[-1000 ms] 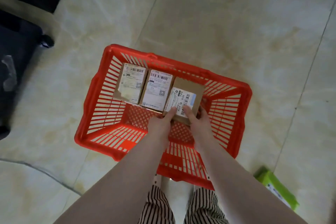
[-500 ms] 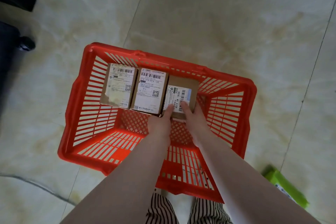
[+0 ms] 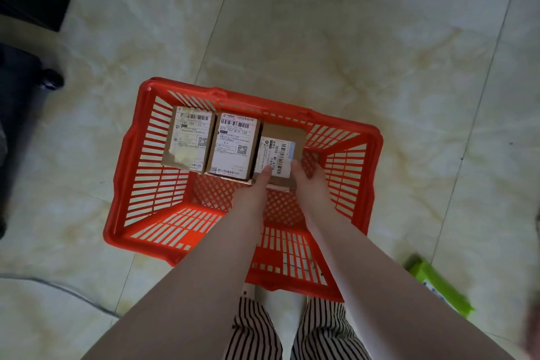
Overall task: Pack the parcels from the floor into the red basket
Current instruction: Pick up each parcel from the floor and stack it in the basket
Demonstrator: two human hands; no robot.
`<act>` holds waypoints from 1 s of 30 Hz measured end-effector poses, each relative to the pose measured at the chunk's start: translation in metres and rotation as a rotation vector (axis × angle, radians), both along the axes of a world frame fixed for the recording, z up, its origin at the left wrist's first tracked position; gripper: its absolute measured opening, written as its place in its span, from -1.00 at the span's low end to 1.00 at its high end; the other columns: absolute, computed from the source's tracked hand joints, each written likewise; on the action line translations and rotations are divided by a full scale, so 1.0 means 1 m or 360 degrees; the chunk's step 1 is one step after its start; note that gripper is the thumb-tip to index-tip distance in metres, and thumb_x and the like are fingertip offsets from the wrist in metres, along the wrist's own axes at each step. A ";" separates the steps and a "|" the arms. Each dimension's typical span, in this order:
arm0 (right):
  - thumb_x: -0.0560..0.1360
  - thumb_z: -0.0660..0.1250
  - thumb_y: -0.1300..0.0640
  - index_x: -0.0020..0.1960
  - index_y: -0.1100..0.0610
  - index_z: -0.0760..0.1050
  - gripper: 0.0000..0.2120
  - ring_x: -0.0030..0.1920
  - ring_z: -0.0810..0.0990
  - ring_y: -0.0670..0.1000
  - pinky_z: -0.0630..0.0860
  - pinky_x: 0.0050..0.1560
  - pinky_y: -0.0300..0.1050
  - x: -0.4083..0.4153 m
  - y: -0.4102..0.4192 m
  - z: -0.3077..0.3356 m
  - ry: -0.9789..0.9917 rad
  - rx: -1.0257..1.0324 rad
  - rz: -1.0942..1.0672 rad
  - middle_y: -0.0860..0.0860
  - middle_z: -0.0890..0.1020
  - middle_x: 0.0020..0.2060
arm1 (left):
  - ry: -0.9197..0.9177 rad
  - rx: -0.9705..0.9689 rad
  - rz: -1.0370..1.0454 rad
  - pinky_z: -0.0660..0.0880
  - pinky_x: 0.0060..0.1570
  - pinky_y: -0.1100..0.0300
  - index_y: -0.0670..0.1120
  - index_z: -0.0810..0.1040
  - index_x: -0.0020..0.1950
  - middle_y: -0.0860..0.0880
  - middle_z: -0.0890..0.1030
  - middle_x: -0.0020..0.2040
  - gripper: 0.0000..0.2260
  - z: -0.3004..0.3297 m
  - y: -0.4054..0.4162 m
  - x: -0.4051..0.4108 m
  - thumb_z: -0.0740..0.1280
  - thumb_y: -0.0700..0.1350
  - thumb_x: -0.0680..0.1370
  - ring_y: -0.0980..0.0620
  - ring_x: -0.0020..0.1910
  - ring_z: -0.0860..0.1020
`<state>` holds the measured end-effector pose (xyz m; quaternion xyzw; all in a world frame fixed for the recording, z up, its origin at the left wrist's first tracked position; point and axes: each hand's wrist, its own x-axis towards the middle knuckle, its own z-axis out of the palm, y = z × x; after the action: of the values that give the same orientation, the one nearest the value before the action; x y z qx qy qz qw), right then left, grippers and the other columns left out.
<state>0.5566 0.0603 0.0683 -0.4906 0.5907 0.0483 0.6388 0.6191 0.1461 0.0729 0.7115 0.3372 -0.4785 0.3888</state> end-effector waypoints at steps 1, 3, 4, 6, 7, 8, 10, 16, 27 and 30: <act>0.56 0.25 -0.08 0.37 0.05 0.40 -0.57 0.12 0.62 -0.03 0.53 0.10 -0.11 -0.004 -0.003 0.015 -0.0028 -0.0029 -0.0034 -0.06 0.62 0.15 | 0.0021 -0.0020 -0.0030 0.46 0.28 -0.09 -0.18 0.44 0.38 -0.23 0.52 0.33 -0.20 0.016 -0.003 -0.001 0.40 0.33 0.34 -0.22 0.30 0.50; 0.57 0.25 -0.04 0.32 0.10 0.44 -0.62 0.03 0.60 -0.09 0.53 0.02 -0.15 -0.009 -0.007 0.040 -0.0016 -0.0084 -0.0097 -0.06 0.62 0.11 | 0.0073 -0.0069 -0.0075 0.43 0.31 -0.06 -0.18 0.32 0.47 -0.19 0.48 0.37 -0.16 0.042 -0.007 -0.003 0.40 0.32 0.37 -0.18 0.32 0.47; 0.57 0.26 -0.03 0.33 0.14 0.44 -0.60 0.06 0.60 -0.07 0.54 0.08 -0.10 -0.011 -0.010 0.056 -0.0006 -0.0112 -0.0133 -0.03 0.62 0.14 | 0.0102 -0.0099 -0.0126 0.44 0.27 -0.04 -0.17 0.30 0.49 -0.17 0.49 0.35 -0.14 0.058 -0.010 -0.004 0.39 0.33 0.37 -0.15 0.30 0.48; 0.54 0.30 -0.03 0.29 0.17 0.50 -0.60 0.09 0.63 0.00 0.56 0.18 0.03 -0.021 -0.016 0.095 -0.0052 -0.0107 -0.0229 0.03 0.65 0.13 | 0.0104 -0.0172 -0.0249 0.47 0.10 0.04 -0.16 0.37 0.44 -0.10 0.57 0.20 -0.21 0.099 -0.016 -0.008 0.36 0.34 0.39 -0.06 0.14 0.52; 0.52 0.32 -0.05 0.23 0.16 0.54 -0.62 0.07 0.66 0.03 0.57 0.17 0.07 -0.028 -0.019 0.114 -0.0095 -0.0085 -0.0286 0.05 0.68 0.08 | 0.0053 -0.0205 -0.0296 0.47 0.06 0.07 -0.15 0.44 0.36 -0.07 0.60 0.12 -0.31 0.122 -0.020 -0.010 0.36 0.30 0.42 -0.02 0.06 0.54; 0.51 0.33 -0.05 0.16 0.15 0.57 -0.66 0.03 0.67 0.05 0.58 0.15 0.09 -0.035 -0.021 0.137 -0.0124 -0.0052 -0.0344 0.06 0.69 0.02 | -0.0009 -0.0250 -0.0342 0.49 0.04 0.10 -0.15 0.51 0.27 -0.05 0.62 0.05 -0.44 0.146 -0.025 -0.012 0.35 0.25 0.46 0.01 0.01 0.56; 0.52 0.34 -0.04 0.05 0.14 0.60 -0.73 -0.04 0.68 0.09 0.60 0.10 0.10 -0.052 -0.027 0.183 -0.0152 -0.0010 -0.0421 0.08 0.70 -0.08 | -0.0120 -0.0370 -0.0437 0.50 -0.07 0.20 -0.12 0.56 0.11 -0.03 0.62 -0.02 -0.67 0.197 -0.034 -0.019 0.34 0.11 0.54 0.06 -0.07 0.57; 0.55 0.34 0.13 -0.03 0.19 0.58 -0.88 -0.14 0.63 0.05 0.59 -0.05 -0.08 -0.141 -0.035 0.336 -0.0272 0.0000 -0.0870 0.12 0.66 -0.13 | -0.0246 -0.0664 -0.0716 0.52 -0.22 0.30 -0.14 0.56 0.15 -0.07 0.66 0.01 -0.76 0.348 -0.054 -0.077 0.36 -0.06 0.55 0.08 -0.09 0.61; 0.53 0.36 0.10 -0.05 0.16 0.57 -0.88 -0.07 0.62 0.07 0.55 -0.03 -0.11 -0.392 -0.004 0.510 -0.0304 -0.0125 -0.1553 0.15 0.65 -0.05 | -0.0100 -0.0899 -0.1330 0.44 -0.09 0.24 -0.03 0.56 -0.06 0.02 0.65 -0.11 -0.98 0.503 -0.072 -0.283 0.34 -0.13 0.56 0.11 -0.10 0.57; 0.53 0.37 0.11 -0.01 0.18 0.58 -0.87 -0.08 0.61 0.07 0.54 0.08 -0.03 -0.467 -0.003 0.526 -0.0266 -0.0129 -0.1619 0.14 0.64 -0.06 | -0.0042 -0.0899 -0.1513 0.43 -0.15 0.28 -0.02 0.58 -0.08 0.05 0.66 -0.15 -0.95 0.510 -0.087 -0.347 0.34 -0.15 0.55 0.16 -0.16 0.57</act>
<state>0.0894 0.0577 0.5943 -0.1681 0.7029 -0.3307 0.6069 0.2718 0.0586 0.5825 0.6593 -0.1677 -0.6643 0.3098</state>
